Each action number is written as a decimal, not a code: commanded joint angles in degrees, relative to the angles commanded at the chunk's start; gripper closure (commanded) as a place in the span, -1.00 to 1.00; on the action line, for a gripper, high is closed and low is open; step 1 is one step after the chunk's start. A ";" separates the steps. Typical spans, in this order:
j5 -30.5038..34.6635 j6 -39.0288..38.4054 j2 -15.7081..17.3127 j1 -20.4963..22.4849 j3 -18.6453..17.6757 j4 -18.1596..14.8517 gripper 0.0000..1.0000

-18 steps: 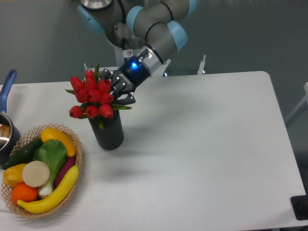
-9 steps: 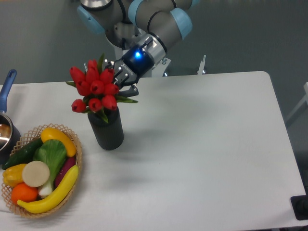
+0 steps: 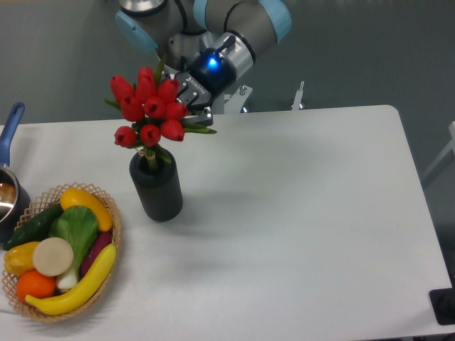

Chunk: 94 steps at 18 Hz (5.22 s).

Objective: Pick up the flowers from the vase
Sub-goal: 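Lift the gripped tulips straight up out of the black vase, then carry the tulip bunch away from the vase and lower it over the table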

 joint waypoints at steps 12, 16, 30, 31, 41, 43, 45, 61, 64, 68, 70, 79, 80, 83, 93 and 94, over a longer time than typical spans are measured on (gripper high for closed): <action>-3.69 -7.39 -0.44 1.84 3.08 0.00 0.76; -4.04 -7.57 -0.79 1.85 5.19 -0.09 0.76; -3.52 -7.04 -1.49 5.88 8.35 0.00 0.75; -3.52 -6.87 -1.49 6.93 8.53 0.00 0.75; -0.02 -5.38 -5.09 10.72 13.18 0.70 0.71; 6.12 -4.84 -5.01 10.72 14.24 0.62 0.71; 10.88 -4.84 -5.01 10.64 15.21 0.62 0.71; 36.46 4.38 -7.55 8.61 17.93 0.44 0.71; 39.53 4.74 -9.57 7.48 19.34 0.44 0.70; 52.78 5.35 -15.97 -0.42 24.25 0.53 0.70; 59.47 5.26 -19.84 -2.28 26.54 0.44 0.70; 72.94 7.98 -28.82 -5.89 36.55 -7.97 0.68; 73.30 8.86 -29.44 -5.89 37.87 -10.35 0.68; 75.40 10.54 -30.85 -6.15 40.69 -15.10 0.67; 81.39 13.53 -33.13 -7.73 48.78 -28.39 0.66; 81.39 13.53 -33.22 -7.91 48.87 -28.30 0.66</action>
